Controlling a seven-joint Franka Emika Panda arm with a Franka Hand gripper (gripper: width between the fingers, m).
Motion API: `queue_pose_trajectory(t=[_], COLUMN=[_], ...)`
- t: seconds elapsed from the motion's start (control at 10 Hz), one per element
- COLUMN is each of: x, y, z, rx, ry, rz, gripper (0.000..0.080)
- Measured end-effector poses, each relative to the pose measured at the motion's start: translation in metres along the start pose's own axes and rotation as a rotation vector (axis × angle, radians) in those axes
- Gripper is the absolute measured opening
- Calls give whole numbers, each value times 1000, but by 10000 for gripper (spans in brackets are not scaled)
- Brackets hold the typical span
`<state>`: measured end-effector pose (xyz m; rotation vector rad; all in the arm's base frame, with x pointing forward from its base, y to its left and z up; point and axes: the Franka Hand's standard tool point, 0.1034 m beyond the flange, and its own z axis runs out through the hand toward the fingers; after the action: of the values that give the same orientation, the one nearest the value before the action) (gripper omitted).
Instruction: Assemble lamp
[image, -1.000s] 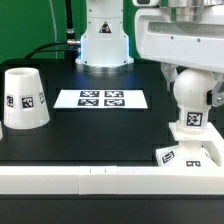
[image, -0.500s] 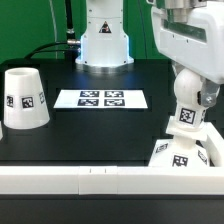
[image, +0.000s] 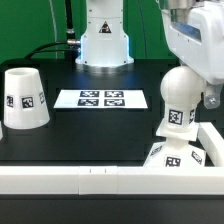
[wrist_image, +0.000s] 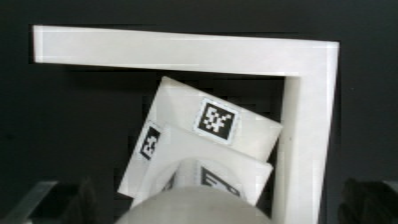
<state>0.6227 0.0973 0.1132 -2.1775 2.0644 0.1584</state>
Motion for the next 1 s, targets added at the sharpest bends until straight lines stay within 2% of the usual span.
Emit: queue_pose_trajectory(t=[0.1,0.2,0.3,0.4,0.6,1.0], x=[-4,-10,-19,-20,-13,-16], y=[7,8,10,12,31,30], z=[-4,-9,-11,-14,-20,-17], rx=[-51,-68,-73,-62,-67,-69], ry=[-13,-15,-2,-14,-32,-33], rz=[-110,-206,-289,-393,-502,-506], gripper=[693,698,698,698,698,698])
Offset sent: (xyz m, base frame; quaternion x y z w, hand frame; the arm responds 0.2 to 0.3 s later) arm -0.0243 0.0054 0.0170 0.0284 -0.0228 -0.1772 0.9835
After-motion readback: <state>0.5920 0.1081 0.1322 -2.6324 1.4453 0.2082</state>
